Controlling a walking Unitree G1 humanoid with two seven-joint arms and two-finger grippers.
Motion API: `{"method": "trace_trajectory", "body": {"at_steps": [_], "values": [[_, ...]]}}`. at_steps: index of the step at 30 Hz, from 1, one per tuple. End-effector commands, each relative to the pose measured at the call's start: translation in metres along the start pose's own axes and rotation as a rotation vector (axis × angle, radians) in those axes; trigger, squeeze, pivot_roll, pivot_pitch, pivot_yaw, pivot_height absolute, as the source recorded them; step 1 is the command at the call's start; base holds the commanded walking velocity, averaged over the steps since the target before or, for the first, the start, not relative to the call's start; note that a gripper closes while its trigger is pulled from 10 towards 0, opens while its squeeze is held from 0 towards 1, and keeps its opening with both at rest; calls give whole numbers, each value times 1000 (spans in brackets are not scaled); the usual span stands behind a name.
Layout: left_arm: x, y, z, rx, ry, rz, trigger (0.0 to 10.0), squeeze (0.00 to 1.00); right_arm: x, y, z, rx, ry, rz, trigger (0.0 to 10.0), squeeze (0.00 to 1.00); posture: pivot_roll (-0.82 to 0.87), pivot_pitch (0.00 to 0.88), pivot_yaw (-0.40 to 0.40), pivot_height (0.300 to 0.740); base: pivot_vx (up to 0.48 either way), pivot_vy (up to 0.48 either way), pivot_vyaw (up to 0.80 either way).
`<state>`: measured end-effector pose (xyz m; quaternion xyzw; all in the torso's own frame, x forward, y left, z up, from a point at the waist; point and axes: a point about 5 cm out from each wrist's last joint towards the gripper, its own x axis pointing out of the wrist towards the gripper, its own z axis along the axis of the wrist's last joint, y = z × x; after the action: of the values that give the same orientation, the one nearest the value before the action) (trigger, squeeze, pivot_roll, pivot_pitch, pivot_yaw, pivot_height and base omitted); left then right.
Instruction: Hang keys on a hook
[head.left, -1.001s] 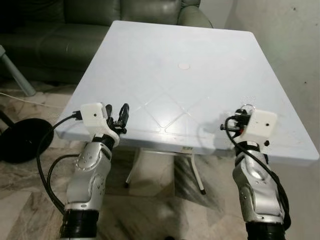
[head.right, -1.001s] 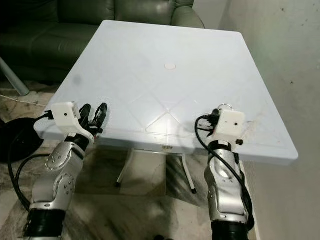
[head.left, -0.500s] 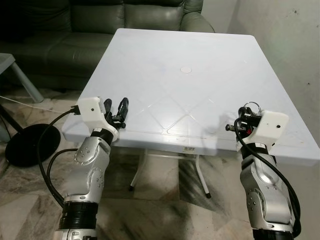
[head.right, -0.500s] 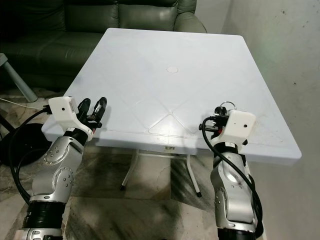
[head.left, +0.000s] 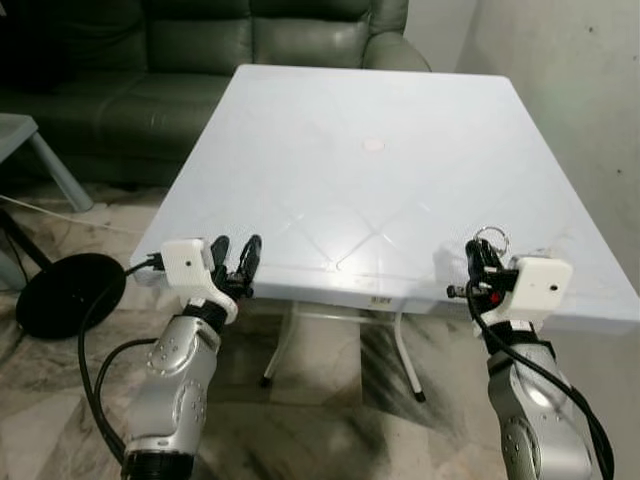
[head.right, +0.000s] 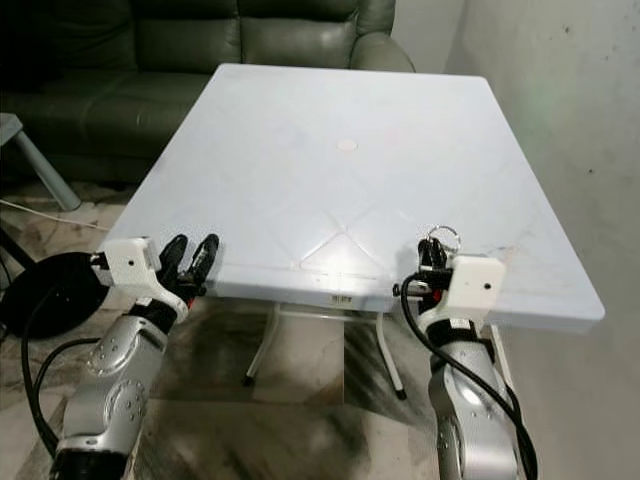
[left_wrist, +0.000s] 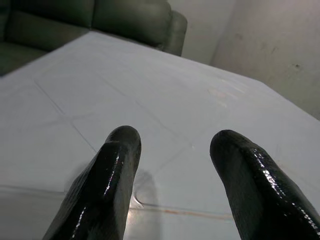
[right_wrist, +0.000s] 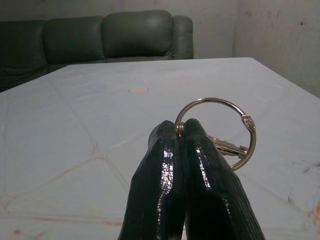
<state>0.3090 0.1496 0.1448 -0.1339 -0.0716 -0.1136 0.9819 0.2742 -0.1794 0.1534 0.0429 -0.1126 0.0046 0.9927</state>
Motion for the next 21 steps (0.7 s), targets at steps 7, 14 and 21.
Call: {"method": "trace_trajectory", "body": {"at_steps": [7,14,21], "values": [[-1,9,6,18,-9,19,10000,0,1,-3,5,-14,-20,-9,10000,0,33,81,14,740,0,0,0],[12,7,13,-1,-22,19,10000,0,7,-3,9,-34,-19,-8,10000,0,20,71,18,740,0,0,0],[14,8,12,-8,-14,17,10000,0,10,-1,9,-37,-15,1,10000,0,26,60,13,740,0,0,0]]}}
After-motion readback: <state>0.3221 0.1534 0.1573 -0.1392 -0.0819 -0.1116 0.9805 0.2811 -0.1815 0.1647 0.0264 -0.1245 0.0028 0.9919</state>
